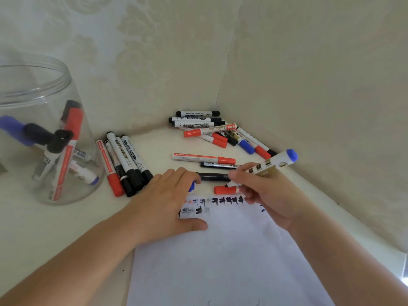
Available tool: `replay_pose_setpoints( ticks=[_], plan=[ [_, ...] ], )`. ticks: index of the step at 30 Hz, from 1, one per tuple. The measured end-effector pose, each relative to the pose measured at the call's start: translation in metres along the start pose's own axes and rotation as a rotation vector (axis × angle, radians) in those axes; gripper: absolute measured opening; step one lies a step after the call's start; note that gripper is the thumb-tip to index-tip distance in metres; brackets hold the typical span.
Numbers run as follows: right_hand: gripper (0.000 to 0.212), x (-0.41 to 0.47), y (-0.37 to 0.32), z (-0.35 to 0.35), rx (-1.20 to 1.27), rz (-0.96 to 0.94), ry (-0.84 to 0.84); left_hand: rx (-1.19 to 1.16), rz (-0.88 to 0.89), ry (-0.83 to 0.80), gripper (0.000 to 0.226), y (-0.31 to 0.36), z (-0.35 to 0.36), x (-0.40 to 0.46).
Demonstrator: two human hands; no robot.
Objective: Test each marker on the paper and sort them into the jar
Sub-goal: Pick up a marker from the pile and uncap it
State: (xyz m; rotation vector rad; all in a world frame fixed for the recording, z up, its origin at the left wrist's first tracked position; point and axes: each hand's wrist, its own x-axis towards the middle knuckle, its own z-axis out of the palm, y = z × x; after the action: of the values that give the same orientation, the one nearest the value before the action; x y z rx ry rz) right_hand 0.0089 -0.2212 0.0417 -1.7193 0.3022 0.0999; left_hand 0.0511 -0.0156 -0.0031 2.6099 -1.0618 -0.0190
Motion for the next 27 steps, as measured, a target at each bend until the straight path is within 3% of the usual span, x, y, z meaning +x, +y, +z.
replay_pose_setpoints(
  ticks=[7, 15, 27],
  plan=[
    [0.026, 0.003, 0.021, 0.025, -0.159, -0.022, 0.043, 0.059, -0.039, 0.006, 0.062, 0.006, 0.002, -0.001],
    [0.030, 0.007, 0.034, 0.039, -0.229, -0.302, 0.160, -0.002, -0.002, -0.021, 0.065, 0.004, 0.002, 0.004],
    [0.033, 0.007, 0.038, 0.037, -0.249, -0.343, 0.181, -0.079, 0.001, -0.043, 0.068, 0.001, 0.004, 0.006]
  ],
)
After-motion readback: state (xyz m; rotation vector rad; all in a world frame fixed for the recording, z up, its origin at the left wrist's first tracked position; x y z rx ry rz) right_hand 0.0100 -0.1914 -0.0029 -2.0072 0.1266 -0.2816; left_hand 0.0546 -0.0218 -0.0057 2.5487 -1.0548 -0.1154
